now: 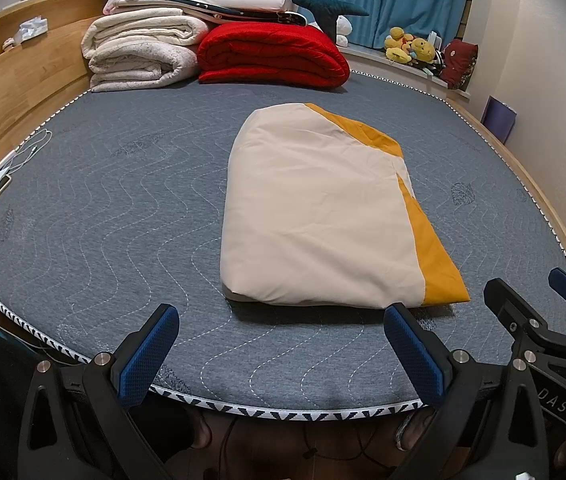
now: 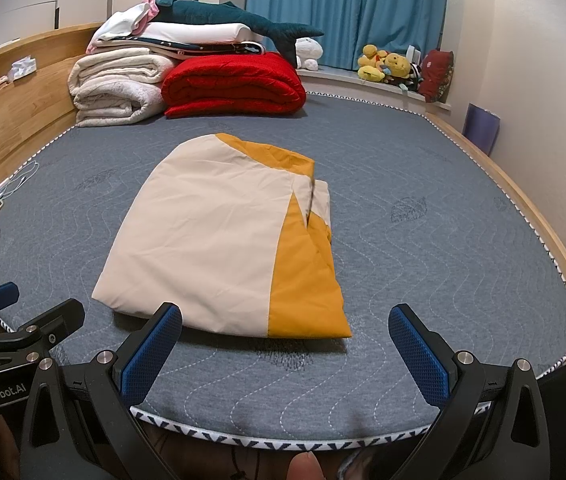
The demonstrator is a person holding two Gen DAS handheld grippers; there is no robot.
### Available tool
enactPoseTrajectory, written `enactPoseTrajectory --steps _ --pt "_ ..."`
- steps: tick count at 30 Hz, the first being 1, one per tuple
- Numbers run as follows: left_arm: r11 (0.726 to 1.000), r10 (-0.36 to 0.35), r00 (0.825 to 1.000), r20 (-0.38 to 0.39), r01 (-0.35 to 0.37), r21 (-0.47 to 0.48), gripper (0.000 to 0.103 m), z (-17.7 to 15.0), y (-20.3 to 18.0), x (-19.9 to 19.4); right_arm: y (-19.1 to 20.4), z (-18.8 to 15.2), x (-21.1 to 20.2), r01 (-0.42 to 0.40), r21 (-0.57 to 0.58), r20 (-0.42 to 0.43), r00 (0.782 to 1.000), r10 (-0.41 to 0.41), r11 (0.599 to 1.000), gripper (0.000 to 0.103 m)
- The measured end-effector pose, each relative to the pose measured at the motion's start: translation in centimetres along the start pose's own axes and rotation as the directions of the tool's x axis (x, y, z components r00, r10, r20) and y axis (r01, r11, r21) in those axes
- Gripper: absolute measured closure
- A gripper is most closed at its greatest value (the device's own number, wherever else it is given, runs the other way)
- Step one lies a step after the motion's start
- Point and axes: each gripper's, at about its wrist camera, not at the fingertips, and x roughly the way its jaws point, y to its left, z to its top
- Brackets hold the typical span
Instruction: Fold large clothes
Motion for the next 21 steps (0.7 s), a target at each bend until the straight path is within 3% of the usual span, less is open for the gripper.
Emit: enactPoseTrajectory --steps 21 --pt "1.0 -0.003 1.0 0.001 0.003 0.0 0.001 0.07 -0.05 0.05 -0.03 0.09 0.22 0.002 0.0 0.002 1.0 -0.002 1.0 0.0"
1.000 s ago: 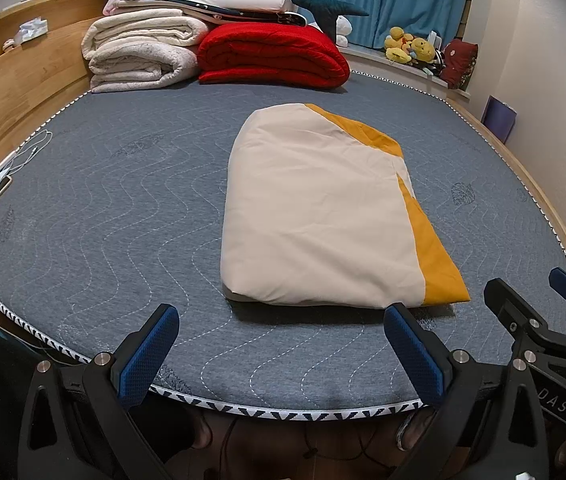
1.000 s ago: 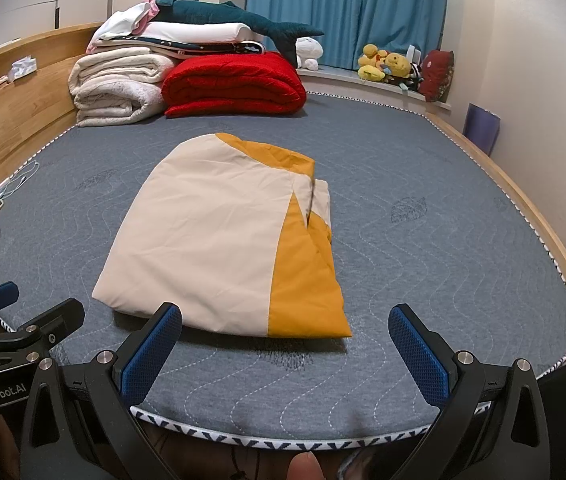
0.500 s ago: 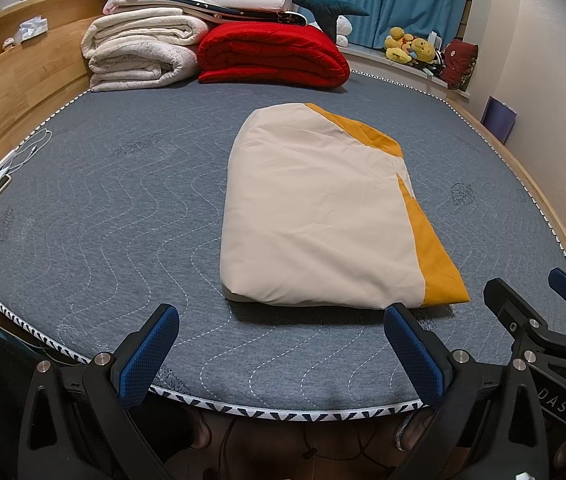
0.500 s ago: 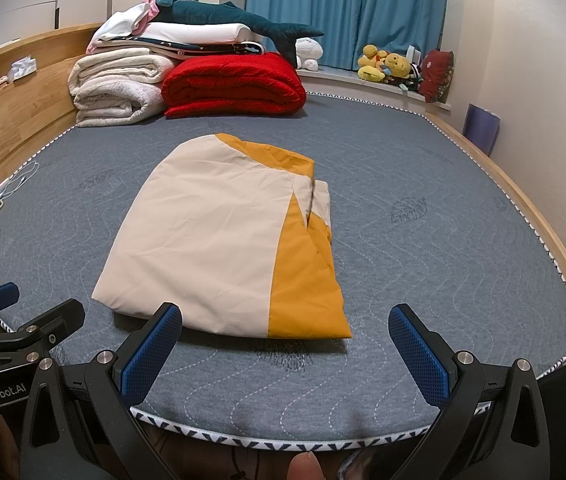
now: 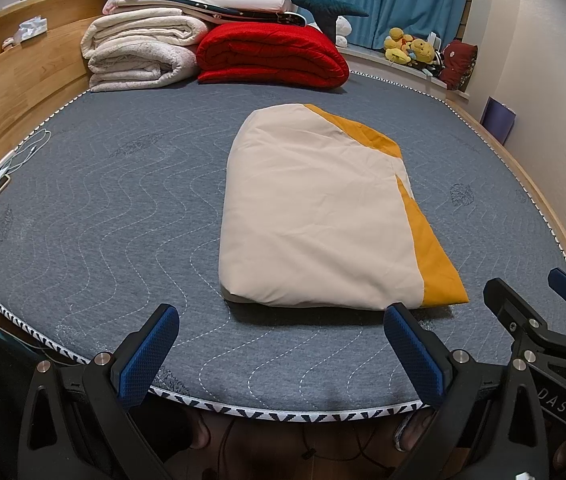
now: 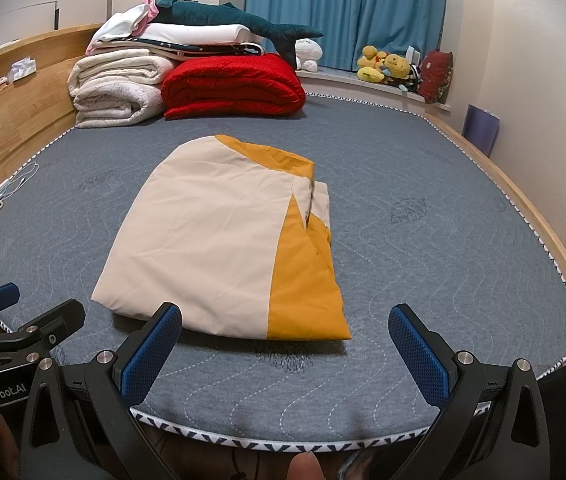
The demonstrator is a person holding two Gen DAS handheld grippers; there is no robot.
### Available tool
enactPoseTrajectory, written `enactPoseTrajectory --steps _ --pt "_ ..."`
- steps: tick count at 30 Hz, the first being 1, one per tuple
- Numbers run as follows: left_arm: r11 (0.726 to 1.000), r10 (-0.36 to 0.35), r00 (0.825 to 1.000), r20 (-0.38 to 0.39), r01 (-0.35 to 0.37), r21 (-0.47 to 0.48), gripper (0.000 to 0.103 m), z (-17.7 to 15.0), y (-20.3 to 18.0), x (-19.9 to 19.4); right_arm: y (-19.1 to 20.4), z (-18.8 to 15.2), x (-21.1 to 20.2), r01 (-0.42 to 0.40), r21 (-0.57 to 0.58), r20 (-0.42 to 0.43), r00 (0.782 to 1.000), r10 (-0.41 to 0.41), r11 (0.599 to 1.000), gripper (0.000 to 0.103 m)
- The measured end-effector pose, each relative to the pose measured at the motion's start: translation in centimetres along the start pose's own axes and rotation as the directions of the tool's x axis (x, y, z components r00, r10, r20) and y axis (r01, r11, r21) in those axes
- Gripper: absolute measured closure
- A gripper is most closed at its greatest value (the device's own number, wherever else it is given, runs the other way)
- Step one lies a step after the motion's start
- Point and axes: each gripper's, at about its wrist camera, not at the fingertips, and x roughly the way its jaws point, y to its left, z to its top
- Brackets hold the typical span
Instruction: Fold large clothes
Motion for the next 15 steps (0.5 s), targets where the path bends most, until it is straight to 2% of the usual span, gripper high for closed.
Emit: enactPoseTrajectory --steps 15 --pt "1.0 -0.004 1.0 -0.004 0.004 0.001 0.001 0.09 -0.08 0.23 -0.04 -0.01 0.03 0.0 -0.001 -0.001 1.0 0.0 1.0 0.0"
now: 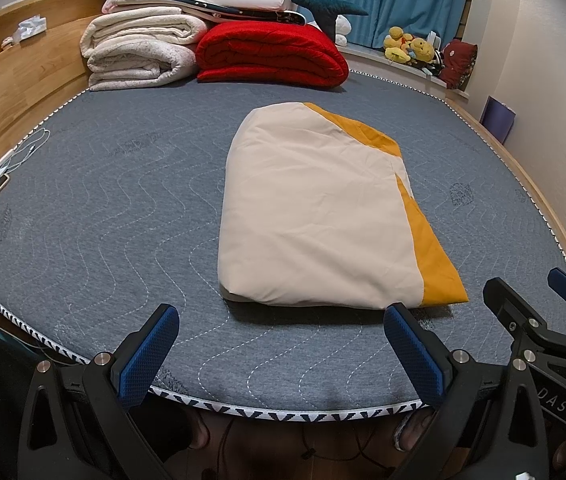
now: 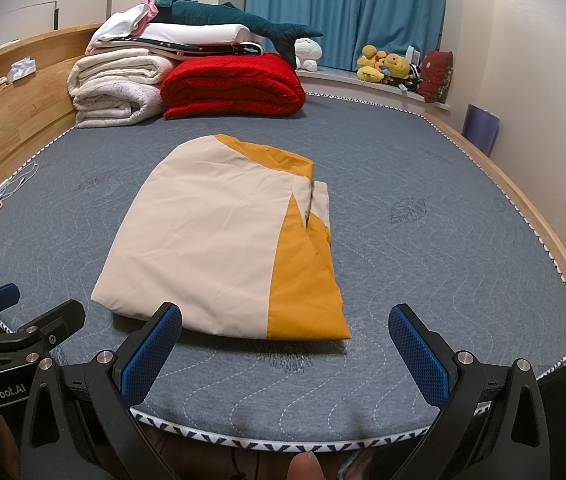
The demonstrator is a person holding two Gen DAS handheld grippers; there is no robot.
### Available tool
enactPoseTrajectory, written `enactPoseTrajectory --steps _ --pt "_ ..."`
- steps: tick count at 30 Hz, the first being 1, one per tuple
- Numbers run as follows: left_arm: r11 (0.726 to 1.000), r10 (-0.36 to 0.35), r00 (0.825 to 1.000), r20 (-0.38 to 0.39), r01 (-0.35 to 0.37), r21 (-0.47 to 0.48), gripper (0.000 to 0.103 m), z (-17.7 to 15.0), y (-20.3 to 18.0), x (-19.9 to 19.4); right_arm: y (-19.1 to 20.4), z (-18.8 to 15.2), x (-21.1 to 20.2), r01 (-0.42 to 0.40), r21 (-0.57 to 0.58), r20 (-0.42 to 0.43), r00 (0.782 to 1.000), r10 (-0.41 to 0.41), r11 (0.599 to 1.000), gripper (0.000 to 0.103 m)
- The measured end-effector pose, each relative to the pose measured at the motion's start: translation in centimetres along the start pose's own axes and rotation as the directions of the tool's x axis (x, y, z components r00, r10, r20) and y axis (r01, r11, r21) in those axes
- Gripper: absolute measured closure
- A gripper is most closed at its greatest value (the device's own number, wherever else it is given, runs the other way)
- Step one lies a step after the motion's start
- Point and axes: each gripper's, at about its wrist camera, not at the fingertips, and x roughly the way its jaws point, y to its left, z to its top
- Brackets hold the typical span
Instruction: Fold large clothes
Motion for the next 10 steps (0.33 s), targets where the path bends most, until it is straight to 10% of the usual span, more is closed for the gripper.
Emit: enactPoseTrajectory --steps 10 --pt "1.0 0.001 1.0 0.003 -0.001 0.001 0.001 0.0 0.0 0.07 0.02 0.0 -0.03 0.0 0.002 -0.001 1.0 0.0 1.0 0.0"
